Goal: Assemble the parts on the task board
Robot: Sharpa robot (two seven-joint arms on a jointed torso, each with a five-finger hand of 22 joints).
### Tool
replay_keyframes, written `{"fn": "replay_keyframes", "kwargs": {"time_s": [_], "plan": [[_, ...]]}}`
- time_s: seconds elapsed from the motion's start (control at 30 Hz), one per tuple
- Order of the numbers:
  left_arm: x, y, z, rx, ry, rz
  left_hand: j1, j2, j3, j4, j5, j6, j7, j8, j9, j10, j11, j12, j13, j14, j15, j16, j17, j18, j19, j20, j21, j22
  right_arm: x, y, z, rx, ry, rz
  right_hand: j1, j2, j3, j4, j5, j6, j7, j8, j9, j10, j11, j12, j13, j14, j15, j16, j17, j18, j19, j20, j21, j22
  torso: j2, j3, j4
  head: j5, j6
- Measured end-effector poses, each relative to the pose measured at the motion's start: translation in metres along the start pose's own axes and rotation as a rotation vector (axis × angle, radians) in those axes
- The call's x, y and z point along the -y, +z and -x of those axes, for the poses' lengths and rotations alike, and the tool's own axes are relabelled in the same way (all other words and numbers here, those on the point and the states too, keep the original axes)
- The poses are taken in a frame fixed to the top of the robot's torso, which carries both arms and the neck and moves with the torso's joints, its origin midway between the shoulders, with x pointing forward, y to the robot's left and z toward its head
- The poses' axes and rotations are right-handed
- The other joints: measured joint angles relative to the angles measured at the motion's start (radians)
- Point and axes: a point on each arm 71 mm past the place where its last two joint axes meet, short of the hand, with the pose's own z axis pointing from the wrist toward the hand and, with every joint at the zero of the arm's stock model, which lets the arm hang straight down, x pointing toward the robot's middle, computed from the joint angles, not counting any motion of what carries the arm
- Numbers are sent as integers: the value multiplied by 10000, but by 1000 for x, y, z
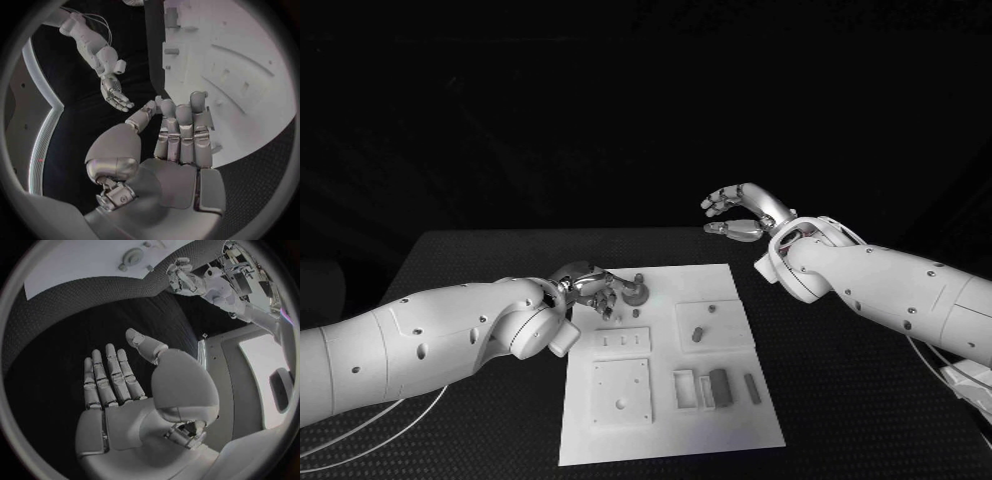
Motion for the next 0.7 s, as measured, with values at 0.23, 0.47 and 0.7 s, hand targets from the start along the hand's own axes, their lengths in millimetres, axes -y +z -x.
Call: {"fn": "replay_keyframes", "kwargs": {"time_s": [0.23,0.47,0.7], "plan": [[-4,-5,2,184,1153,193,102,-100,38,-22,69,0,0,2,-12,0,0,0,0,1,2,38,-15,0,1,1,0,0,6,0,4,26,100,-165,0,0,0,0,0,0,0,0,0,0,0,0,-10,0,0,0,-9,0,0,0,0,0,-9,1,2,38,-144],[-6,-7,-6,205,2432,738,109,-103,67,-49,72,0,0,3,-19,38,-38,0,-10,15,16,49,-19,1,2,1,0,-1,19,7,21,306,75,-545,0,0,-28,-28,0,1,-1,0,1,-36,36,0,-33,-34,-34,0,-9,2,-36,36,0,0,-12,-2,-5,55,-348],[-6,-7,-16,271,3545,1442,164,-157,113,-55,70,0,0,4,-19,97,-97,0,-21,21,15,135,-30,0,6,-1,41,-2,27,15,34,496,113,-827,0,0,-28,-28,0,1,-1,52,1,-36,36,0,-48,-64,-8,0,-8,1,-72,-1,0,0,-25,7,-11,81,-476]]}}
